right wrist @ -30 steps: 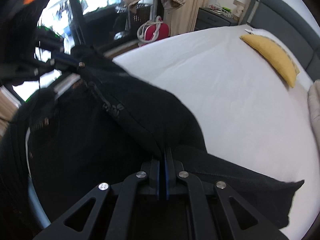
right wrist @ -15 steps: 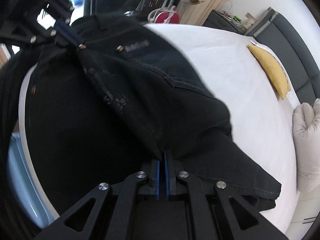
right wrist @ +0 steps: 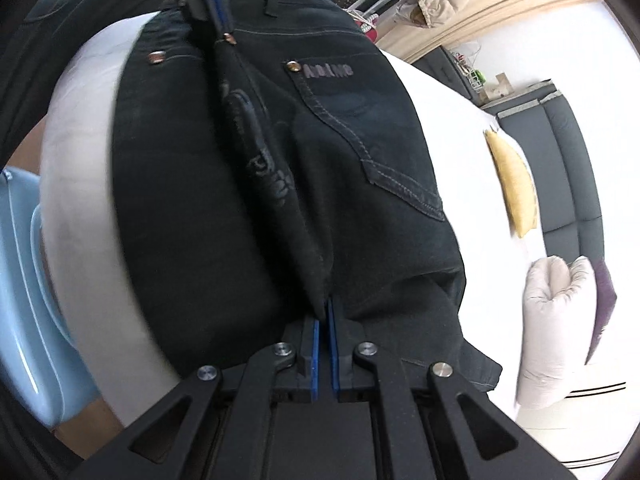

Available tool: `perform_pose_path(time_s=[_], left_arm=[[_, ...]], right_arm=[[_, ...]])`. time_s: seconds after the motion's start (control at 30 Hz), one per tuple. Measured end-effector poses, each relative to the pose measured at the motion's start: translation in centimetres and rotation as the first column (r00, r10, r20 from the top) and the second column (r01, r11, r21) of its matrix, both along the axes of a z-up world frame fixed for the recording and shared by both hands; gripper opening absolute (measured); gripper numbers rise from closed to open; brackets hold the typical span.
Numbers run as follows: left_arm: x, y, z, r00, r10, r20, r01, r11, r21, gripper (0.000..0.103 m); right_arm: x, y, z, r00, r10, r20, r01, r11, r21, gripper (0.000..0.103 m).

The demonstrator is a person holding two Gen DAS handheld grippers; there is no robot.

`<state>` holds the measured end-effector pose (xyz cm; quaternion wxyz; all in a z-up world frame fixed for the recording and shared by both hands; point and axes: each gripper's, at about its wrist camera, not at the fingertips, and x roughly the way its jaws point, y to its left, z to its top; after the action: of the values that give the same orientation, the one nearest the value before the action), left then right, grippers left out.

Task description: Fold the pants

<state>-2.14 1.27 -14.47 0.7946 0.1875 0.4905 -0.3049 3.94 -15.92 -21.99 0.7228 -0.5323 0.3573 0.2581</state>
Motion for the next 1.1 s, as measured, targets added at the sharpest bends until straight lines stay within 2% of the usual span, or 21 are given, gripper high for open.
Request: perform_pose_path(time_s=[0.17,0.33,0.37,0.57,0.8,1.1], left_arm=[[-0.3,-0.1,0.4,1.000,-0.010,-0.009,0.010,1.000,-0.006,0.002],[-1.6,1.5,0.6,1.000,-0.021,-0.010,0.021,1.000,-0.003,0.002],[-1.8,1.5,0.6,1.000,-0.024,-0.007,0.024,1.000,0.001,0.002],[-2.6,1.0,0.8,1.000,-0.029,-0.003,0.029,1.000,0.009,0.002],[-1.6,1.0,-0.7,0.999,0.016,-0.033,-0.016,1.000,-0.005,0.002],[-1.9,1.3,-0.7,0.999,0.045,-0.028,-0.046,0.999,-0.016,0.003]], right_arm=[[-2.3,-0.1,-0.2,1.000,-0.009,0.012,0.009,1.000,-0.007,0.006],[-3.0,0.0,-0.3,0.999,-0.026,0.025,0.026,1.000,-0.006,0.006],[-2.2,0.1,-0.1,0.999,-0.028,0.027,0.028,1.000,-0.007,0.006],[-4.0,0.2,0.3,0.999,-0.035,0.032,0.035,0.999,-0.013,0.006],[-3.3,1.2,-1.5,0.999,-0.025,0.037,0.026,0.999,-0.047,0.006],[-4.2,1.8,-1.4,0.998,-0.036,0.052,0.038,0.998,-0.057,0.006]])
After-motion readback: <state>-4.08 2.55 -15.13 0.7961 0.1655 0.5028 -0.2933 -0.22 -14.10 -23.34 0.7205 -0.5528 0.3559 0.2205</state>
